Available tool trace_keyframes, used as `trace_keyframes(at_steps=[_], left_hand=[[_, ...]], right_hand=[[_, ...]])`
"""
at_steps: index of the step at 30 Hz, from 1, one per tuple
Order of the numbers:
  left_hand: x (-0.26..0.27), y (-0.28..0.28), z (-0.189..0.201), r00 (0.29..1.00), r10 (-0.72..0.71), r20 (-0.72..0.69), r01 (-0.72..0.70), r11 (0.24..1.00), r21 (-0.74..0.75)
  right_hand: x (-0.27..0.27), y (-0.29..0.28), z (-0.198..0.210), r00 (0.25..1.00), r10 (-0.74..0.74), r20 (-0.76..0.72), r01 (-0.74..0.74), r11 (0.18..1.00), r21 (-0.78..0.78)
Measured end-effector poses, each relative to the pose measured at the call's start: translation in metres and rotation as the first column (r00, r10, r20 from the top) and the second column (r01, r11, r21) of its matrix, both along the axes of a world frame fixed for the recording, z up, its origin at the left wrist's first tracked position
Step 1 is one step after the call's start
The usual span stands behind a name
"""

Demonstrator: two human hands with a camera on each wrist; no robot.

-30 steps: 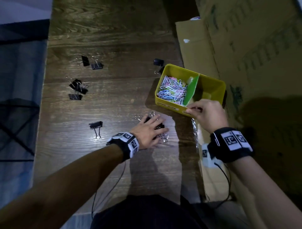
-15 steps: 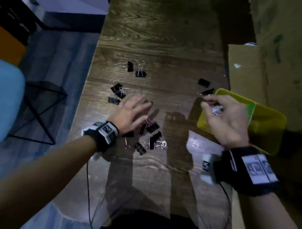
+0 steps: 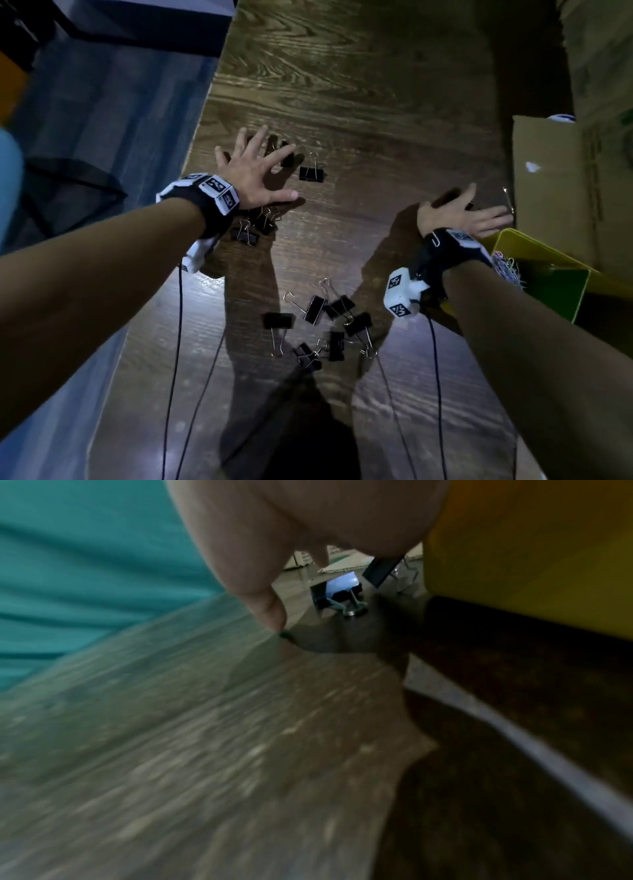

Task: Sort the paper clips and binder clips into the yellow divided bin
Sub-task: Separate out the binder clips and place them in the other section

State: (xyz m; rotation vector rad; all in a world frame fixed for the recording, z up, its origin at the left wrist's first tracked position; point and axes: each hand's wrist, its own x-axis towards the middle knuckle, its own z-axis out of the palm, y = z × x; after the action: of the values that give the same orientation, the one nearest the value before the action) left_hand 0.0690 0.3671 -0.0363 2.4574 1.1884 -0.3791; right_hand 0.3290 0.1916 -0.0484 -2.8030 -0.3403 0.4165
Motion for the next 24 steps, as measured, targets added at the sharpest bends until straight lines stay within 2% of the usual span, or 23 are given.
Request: trace_keyframes(at_steps=[3, 6, 9, 11, 14, 19, 21, 22, 24], left_hand=[[0.007, 0.002, -0.011, 0.995, -0.093, -0.027, 0.093, 0.996, -0.017], [0.015, -0.001, -0.014, 0.987, -0.157, -0.027, 0.156, 0.987, -0.022], [0.021, -0.004, -0.014, 0.952, -0.302, 0.041, 0.303, 0.953, -0.020], [0.022, -0.012, -0.015, 0.924, -0.373, 0.090, 0.379, 0.924, -0.060], [0.012, -0.037, -0.018, 0.896, -0.425, 0.126, 0.437, 0.894, -0.093], [-0.010, -0.099, -0.017, 0.889, -0.435, 0.145, 0.451, 0.886, -0.108], [-0.014, -0.129, -0.014, 0.905, -0.384, 0.185, 0.409, 0.903, -0.128], [-0.017, -0.143, -0.012, 0.913, -0.343, 0.222, 0.380, 0.912, -0.153], [-0.022, -0.160, -0.008, 0.919, -0.206, 0.337, 0.289, 0.932, -0.218]], right_hand=[[0.013, 0.013, -0.003, 0.997, -0.063, -0.049, 0.061, 0.997, -0.049], [0.013, 0.022, -0.003, 0.994, -0.006, -0.112, -0.005, 0.996, -0.095], [-0.011, 0.022, -0.002, 0.957, 0.278, -0.085, -0.285, 0.955, -0.085], [-0.034, 0.017, -0.001, 0.867, 0.490, -0.087, -0.492, 0.870, -0.012], [-0.070, -0.004, 0.000, 0.751, 0.649, -0.123, -0.650, 0.759, 0.035], [-0.112, -0.063, 0.001, 0.617, 0.771, -0.156, -0.770, 0.633, 0.082], [-0.122, -0.088, 0.004, 0.568, 0.799, -0.194, -0.799, 0.593, 0.100], [-0.123, -0.097, 0.006, 0.570, 0.796, -0.205, -0.793, 0.598, 0.118], [-0.119, -0.100, 0.012, 0.634, 0.758, -0.154, -0.730, 0.652, 0.205]])
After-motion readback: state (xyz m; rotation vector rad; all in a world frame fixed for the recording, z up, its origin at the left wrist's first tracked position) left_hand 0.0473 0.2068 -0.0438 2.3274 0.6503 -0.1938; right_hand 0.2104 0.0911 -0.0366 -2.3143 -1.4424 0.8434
